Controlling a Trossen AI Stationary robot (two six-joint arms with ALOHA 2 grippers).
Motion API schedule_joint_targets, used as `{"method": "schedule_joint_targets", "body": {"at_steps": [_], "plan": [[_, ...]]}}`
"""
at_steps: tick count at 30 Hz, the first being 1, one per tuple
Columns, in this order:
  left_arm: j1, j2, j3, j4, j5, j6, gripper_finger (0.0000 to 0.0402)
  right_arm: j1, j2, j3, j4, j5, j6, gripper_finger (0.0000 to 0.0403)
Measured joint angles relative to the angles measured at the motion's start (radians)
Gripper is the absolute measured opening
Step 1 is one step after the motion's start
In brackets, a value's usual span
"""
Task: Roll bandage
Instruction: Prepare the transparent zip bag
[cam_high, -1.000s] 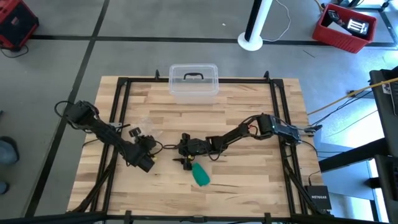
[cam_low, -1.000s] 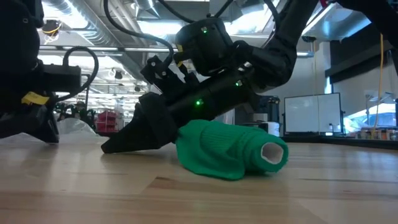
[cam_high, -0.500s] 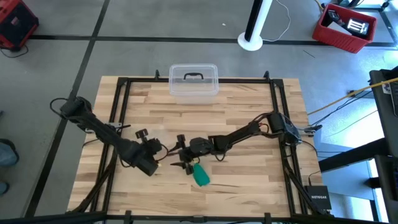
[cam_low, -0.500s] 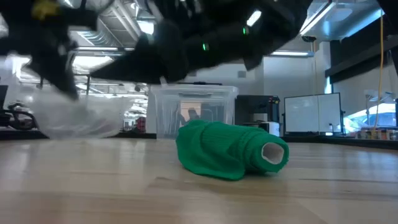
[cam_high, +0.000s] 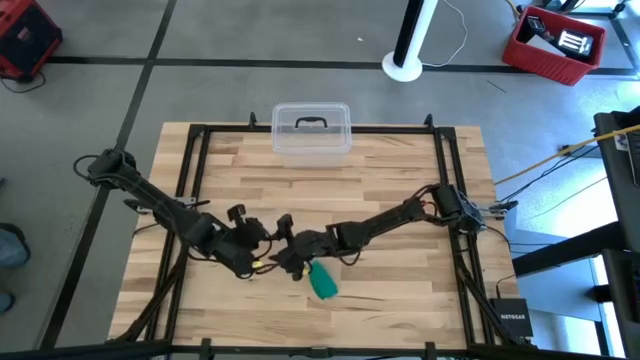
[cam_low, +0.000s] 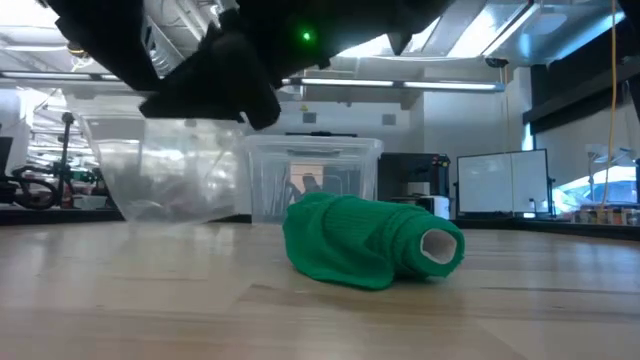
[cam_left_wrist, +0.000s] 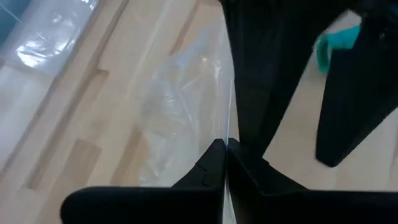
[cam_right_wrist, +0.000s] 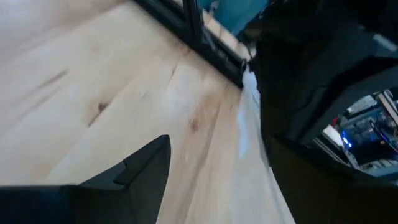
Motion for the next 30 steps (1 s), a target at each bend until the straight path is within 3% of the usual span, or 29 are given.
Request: {"method": "schedule_joint_targets", "body": {"at_steps": [9,13,17,22,25,30], "plan": [[0.013,-0.003,0.002,0.09,0.008,0.01,0.0002,-0.017,0.0,0.0,-0.115,0.129,-0.029,0.0271],[0.013,-0.003,0.002,0.092,0.002,0.015,0.0001,-0.028,0.0,0.0,-0.172,0.049,0.009,0.0271],[0.013,-0.003,0.002,0.023,-0.06,-0.032,0.0001,-0.015,0.0,-0.001,-0.245,-0.036,0.058,0.0271],[0.012,-0.003,0.002,-0.145,-0.208,-0.186,0.0001,0.006,0.0,0.0,-0.256,-0.106,0.087,0.0271],[0.012,-0.001,0.002,-0.206,-0.286,-0.28,0.0001,0.004,0.0,0.002,-0.247,-0.107,0.093,0.0271],[0.012,0.002,-0.001,-0.169,-0.358,-0.299,0.0,-0.005,0.0,0.002,-0.245,-0.077,0.165,0.0271]]}}
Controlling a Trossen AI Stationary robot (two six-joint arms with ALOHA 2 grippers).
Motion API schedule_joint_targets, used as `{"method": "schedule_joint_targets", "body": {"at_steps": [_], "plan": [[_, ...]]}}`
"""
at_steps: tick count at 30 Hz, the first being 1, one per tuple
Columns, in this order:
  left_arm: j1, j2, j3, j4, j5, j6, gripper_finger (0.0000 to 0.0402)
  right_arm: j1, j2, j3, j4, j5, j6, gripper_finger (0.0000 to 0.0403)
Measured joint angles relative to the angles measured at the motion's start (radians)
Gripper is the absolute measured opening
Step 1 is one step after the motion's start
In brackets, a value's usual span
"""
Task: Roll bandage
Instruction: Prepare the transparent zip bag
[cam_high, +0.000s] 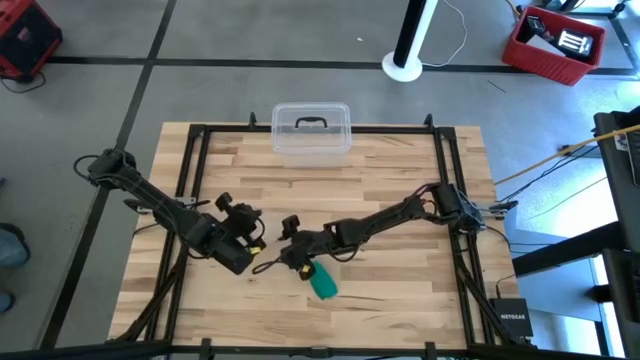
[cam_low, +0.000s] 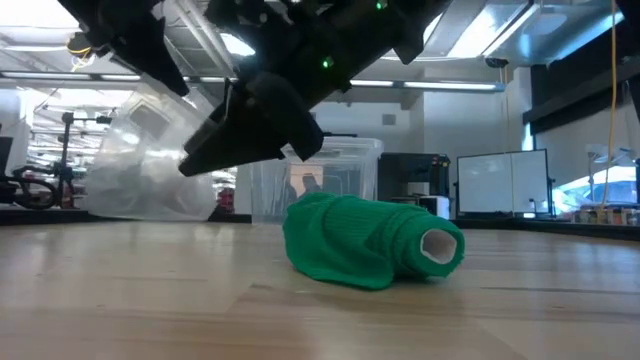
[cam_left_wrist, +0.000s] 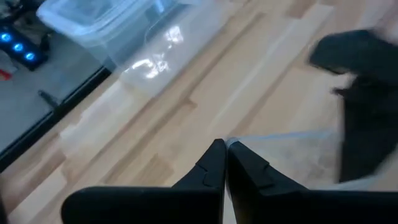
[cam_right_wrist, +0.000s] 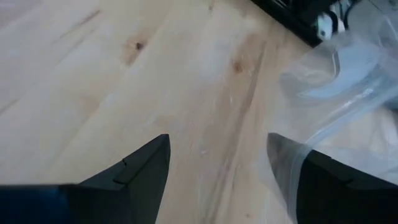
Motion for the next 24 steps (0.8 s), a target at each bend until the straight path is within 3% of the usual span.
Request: {"method": "schedule_joint_targets", "body": {"at_steps": [8,16,24], "plan": [[-0.006,0.029,-0.085,0.272,0.112,0.208,0.0,-0.022,0.001,-0.004,-0.003,-0.002,0.115,0.0271],[0.016,0.047,-0.142,0.288,0.016,0.133,0.0,-0.041,0.03,-0.003,-0.007,-0.128,0.236,0.0271],[0.039,0.047,-0.184,0.393,0.016,0.181,0.0,-0.04,-0.019,-0.003,-0.014,-0.053,0.235,0.0271]]}}
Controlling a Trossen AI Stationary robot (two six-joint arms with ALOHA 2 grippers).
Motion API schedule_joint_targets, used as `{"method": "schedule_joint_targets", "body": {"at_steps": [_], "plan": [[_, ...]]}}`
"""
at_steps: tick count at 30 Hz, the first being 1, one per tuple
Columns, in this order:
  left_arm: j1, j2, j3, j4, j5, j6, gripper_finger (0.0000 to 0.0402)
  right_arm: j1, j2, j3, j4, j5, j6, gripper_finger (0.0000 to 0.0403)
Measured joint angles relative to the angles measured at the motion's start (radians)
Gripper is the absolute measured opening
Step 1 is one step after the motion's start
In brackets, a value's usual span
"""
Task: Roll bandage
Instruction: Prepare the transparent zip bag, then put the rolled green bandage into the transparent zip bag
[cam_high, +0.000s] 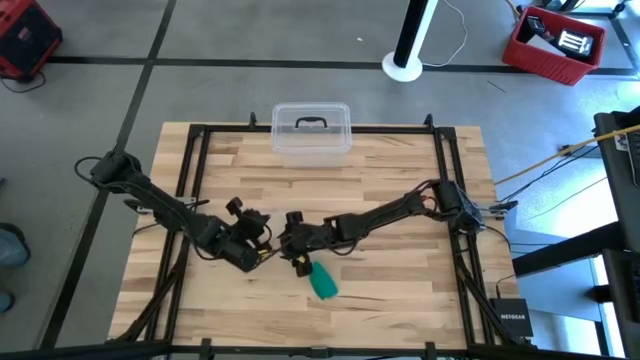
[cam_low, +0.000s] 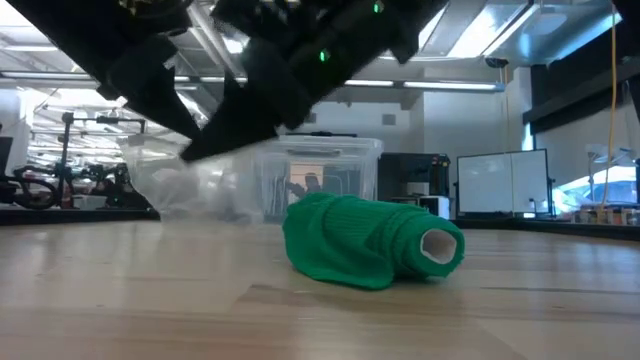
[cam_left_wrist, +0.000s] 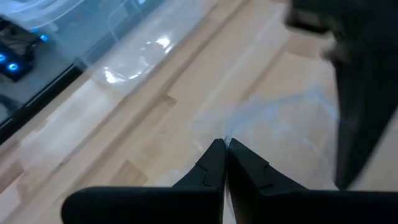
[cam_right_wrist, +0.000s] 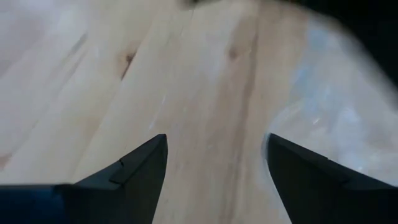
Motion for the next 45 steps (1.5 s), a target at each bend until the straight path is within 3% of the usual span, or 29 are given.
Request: {"method": "schedule_joint_targets", "body": {"at_steps": [9,13,19,23,33,38,45], "plan": [[-0.034,0.0,0.002,0.04,0.028,0.059,0.0,0.0,-0.061,0.0,-0.017,0.074,0.039,0.0271],[-0.034,0.0,0.002,0.041,0.031,0.061,0.0,0.016,-0.11,0.0,-0.142,0.099,0.115,0.0271],[-0.034,0.0,0.002,0.041,0.037,0.073,0.0,0.103,-0.193,0.002,-0.459,0.098,0.342,0.0271],[-0.034,0.0,0.002,0.041,0.07,0.08,0.0,0.165,-0.192,0.0,-0.561,0.067,0.565,0.0271],[-0.034,0.0,0.002,0.041,0.085,0.096,0.0,0.168,-0.145,0.001,-0.598,0.077,0.91,0.0316],[-0.034,0.0,0.002,0.043,0.085,0.098,0.0,0.161,-0.107,0.0,-0.577,0.07,0.951,0.0327],[-0.034,0.0,0.003,0.051,0.085,0.102,0.0,0.164,-0.057,0.0,-0.526,0.037,0.966,0.0305]]}}
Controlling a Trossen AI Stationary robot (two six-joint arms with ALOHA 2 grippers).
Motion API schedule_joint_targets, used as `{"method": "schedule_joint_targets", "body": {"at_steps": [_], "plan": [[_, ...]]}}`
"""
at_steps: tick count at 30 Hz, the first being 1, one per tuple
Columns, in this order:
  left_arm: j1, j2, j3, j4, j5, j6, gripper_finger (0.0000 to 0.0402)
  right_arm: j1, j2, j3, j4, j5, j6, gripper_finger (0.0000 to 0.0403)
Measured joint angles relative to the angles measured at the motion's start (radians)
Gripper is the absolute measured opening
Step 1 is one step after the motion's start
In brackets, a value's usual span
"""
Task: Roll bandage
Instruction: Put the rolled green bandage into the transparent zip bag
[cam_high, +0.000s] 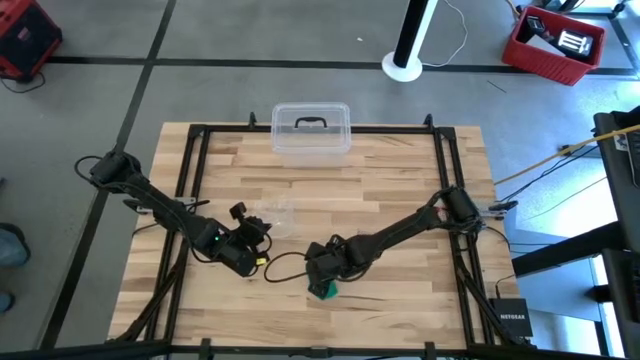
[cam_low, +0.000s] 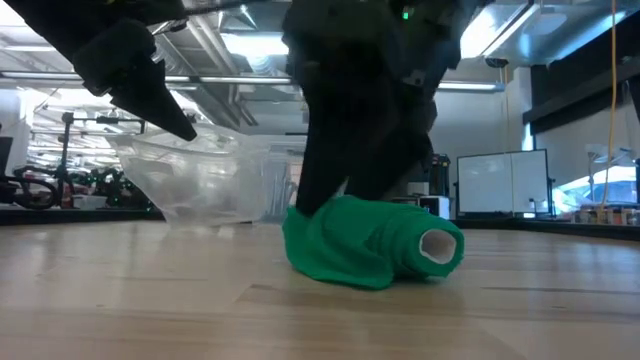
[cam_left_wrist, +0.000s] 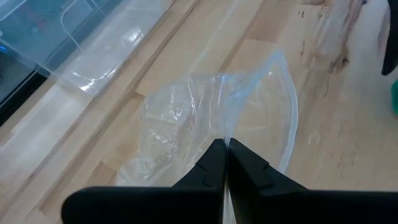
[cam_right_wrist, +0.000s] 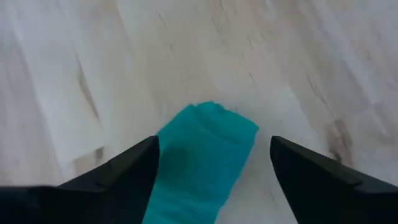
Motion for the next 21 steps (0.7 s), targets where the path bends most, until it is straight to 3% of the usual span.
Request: {"method": "schedule_joint_targets", "body": {"at_steps": [6,14,21], "plan": [[0.001,0.0,0.0,0.016,0.0,0.006,0.0,0.0,0.042,0.0,0.05,-0.011,-0.036,0.0243],[0.0,-0.003,0.007,0.02,0.01,0.022,0.0,0.027,-0.028,0.0,0.096,0.089,-0.262,0.0065],[-0.008,-0.055,0.078,0.021,0.134,0.099,0.0,0.042,-0.181,0.0,0.207,0.225,-0.559,0.0056]]}}
